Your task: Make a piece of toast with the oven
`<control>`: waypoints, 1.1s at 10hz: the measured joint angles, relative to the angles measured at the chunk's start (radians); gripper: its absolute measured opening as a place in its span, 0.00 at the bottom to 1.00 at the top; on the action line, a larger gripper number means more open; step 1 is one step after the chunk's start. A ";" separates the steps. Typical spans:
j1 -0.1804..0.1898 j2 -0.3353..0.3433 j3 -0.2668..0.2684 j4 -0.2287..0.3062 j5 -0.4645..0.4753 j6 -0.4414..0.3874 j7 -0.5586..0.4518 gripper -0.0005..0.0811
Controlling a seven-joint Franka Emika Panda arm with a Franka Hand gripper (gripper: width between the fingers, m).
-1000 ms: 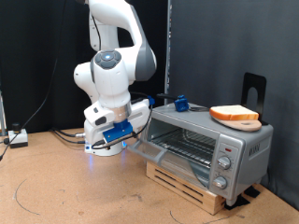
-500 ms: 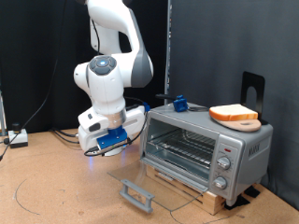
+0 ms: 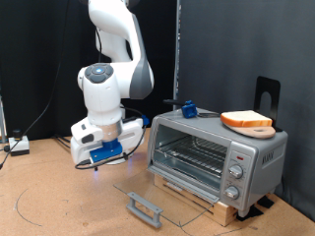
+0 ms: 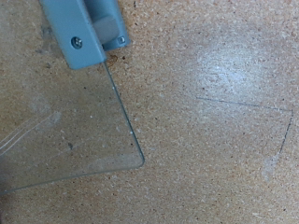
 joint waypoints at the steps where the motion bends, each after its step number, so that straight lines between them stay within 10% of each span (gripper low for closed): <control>1: 0.000 0.000 0.001 0.001 0.010 -0.007 0.000 1.00; 6: 0.003 -0.112 -0.020 0.049 0.393 -0.271 -0.428 1.00; 11: 0.001 -0.226 -0.027 0.115 0.420 -0.507 -0.447 1.00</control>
